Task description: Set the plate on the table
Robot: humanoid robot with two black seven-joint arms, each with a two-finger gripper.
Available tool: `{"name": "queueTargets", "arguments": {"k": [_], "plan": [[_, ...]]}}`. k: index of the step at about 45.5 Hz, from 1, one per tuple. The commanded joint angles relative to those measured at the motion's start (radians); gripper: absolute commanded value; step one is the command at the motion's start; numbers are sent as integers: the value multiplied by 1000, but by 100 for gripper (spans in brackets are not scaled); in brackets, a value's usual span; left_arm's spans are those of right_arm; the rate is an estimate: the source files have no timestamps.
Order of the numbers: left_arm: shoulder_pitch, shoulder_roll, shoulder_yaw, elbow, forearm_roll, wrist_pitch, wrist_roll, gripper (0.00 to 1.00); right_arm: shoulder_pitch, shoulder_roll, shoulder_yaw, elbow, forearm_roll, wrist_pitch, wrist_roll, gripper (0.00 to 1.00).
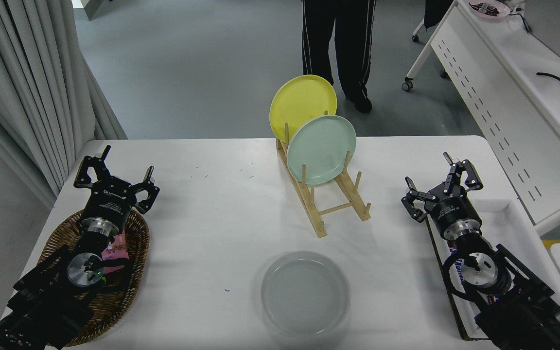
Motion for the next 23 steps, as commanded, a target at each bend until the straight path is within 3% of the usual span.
{"name": "queueTargets", "arguments": {"k": [1,23], "plan": [[0,0,0,0,0,0,0,100,8,1,-4,-4,3,-2,0,100],[0,0,0,0,0,0,0,100,13,3,-1,-12,4,-3,2,100]]}}
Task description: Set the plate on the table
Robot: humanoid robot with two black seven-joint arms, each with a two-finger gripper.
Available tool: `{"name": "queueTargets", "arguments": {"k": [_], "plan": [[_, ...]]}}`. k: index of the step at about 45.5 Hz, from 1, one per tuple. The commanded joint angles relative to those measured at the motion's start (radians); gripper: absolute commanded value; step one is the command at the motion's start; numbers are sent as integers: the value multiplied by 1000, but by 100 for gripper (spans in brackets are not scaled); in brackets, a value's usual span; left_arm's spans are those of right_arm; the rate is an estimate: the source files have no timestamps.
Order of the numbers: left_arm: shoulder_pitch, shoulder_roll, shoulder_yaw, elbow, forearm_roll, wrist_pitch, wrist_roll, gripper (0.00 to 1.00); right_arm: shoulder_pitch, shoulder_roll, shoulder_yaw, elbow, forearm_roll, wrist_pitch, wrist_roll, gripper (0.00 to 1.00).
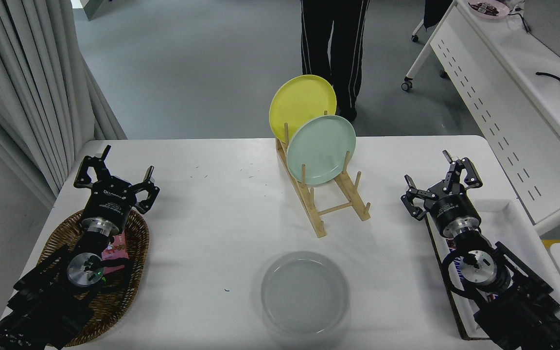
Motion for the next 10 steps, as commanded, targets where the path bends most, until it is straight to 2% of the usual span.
{"name": "queueTargets", "arguments": {"k": [1,10], "plan": [[0,0,0,0,0,0,0,100,2,1,2,-3,2,-1,0,100],[0,0,0,0,0,0,0,100,2,2,2,-3,2,-1,0,100]]}}
